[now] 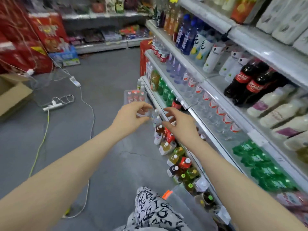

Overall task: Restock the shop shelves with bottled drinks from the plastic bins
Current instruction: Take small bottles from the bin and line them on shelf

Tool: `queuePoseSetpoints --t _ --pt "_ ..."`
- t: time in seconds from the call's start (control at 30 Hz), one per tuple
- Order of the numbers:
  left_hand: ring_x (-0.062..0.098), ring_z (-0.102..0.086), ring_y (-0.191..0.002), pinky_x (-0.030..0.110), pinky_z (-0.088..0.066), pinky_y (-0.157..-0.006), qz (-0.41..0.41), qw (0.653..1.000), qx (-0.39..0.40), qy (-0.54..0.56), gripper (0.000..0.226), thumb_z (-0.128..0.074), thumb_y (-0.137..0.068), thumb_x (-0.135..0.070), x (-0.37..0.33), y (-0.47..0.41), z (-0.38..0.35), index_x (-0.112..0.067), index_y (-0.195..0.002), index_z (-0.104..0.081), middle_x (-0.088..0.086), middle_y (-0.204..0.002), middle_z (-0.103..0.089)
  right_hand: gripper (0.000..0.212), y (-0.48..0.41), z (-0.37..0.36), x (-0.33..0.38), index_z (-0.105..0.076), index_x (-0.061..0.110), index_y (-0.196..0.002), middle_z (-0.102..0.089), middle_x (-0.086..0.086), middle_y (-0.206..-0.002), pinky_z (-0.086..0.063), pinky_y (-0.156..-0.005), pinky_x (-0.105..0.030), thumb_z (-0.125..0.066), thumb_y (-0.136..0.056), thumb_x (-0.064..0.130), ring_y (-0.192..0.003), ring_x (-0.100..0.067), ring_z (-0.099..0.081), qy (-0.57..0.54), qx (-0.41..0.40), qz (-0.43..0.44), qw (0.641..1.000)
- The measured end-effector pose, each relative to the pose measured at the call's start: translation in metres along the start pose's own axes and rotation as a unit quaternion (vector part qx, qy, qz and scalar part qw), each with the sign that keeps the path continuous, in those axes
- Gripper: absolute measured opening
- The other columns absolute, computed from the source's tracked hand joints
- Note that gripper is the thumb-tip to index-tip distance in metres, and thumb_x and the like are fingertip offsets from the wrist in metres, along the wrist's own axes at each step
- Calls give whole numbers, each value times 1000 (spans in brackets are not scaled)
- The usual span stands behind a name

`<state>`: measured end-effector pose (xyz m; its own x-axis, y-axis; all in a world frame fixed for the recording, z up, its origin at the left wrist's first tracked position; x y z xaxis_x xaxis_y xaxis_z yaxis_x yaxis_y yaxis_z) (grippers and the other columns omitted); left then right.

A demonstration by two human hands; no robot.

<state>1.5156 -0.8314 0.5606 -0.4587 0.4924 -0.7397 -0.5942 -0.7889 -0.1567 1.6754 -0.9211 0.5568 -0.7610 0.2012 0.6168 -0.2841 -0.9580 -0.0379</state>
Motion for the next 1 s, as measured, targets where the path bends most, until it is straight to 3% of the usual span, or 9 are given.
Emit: queuePoseSetpoints --t 0.17,0.43,0.6,0.87,1.0 --pt "12 -65 -92 29 -53 -88 29 999 -15 -13 40 -75 -78 -5 60 -45 34 -20 -114 -70 -2 -102 -68 46 -89 -47 24 -61 21 -132 -68 3 -109 -51 -89 -35 -74 -88 23 -90 -17 -65 -20 30 18 999" --pt "12 -66 -90 27 -53 -87 47 998 -43 -28 38 -74 -77 -1 145 -188 97 -17 -111 -70 0 -101 -68 41 -272 -85 45 -66 23 -125 -67 7 -96 -48 -80 -29 -76 -85 21 -79 -11 -60 -35 30 49 998" --pt "15 -67 -92 29 -53 -89 57 996 -58 -30 36 -74 -79 -4 189 -274 125 -14 -114 -70 1 -103 -68 41 -377 -95 53 -65 19 -127 -69 8 -101 -52 -84 -32 -75 -87 23 -79 -9 -60 -41 45 57 997" --pt "16 -67 -94 34 -54 -89 54 998 -9 -8 35 -77 -79 -11 261 -404 133 -16 -113 -69 0 -104 -69 45 -504 -113 35 -65 24 -128 -67 11 -103 -54 -88 -37 -76 -85 16 -85 -15 -66 -35 23 -4 999" --pt "14 -66 -93 32 -54 -88 22 998 50 -6 38 -75 -78 -5 302 -480 131 -18 -112 -70 -1 -103 -68 46 -564 -127 22 -65 24 -129 -72 3 -110 -53 -92 -35 -77 -85 19 -89 -16 -66 -42 2 -55 998"
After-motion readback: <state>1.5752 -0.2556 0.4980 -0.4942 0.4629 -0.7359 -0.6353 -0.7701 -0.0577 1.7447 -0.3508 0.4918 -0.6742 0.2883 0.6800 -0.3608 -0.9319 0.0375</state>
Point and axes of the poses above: each hand's wrist, its own y-axis away from the middle knuckle, its own z-axis out of the back of the hand, x = y × z, the point moved 8 cm from there along -y, towards the middle knuckle
